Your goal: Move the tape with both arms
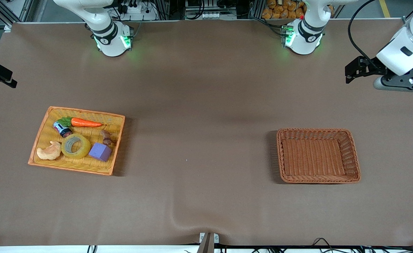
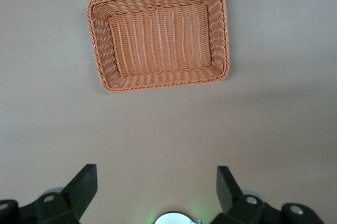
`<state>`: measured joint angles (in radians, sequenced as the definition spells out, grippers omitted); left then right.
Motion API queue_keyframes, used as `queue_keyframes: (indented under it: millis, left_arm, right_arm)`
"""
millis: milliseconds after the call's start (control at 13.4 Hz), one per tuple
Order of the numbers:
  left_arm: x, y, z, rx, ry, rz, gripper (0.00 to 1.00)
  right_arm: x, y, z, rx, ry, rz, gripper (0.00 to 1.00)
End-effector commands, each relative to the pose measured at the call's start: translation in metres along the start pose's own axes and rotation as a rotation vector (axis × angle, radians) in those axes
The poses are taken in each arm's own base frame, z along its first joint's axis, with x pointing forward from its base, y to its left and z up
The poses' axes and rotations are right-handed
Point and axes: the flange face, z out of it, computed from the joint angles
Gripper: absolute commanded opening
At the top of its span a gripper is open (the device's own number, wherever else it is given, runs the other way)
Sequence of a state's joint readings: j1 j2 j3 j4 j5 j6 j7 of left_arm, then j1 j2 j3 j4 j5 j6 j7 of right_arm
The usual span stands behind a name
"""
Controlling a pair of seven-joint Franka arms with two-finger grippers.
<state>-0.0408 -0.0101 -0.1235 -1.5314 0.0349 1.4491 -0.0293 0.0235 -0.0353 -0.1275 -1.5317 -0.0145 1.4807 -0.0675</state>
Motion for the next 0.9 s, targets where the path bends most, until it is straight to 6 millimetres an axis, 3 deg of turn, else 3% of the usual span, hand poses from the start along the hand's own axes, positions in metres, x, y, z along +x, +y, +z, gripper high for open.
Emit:
queue_keyframes:
  millis: [0,821]
  left_arm:
    - [-0.004,-0.001,-0.005,0.010,-0.006,0.012,1.00]
    - [0.006,-0.006,0.008,0.015,-0.026,-0.003,1.00]
  right_arm:
    - [-0.009,-0.004,-0.002,0.007,0.002,0.014,1.00]
    - [-0.008,-0.007,-0.004,0.006,0.002,0.000,1.00]
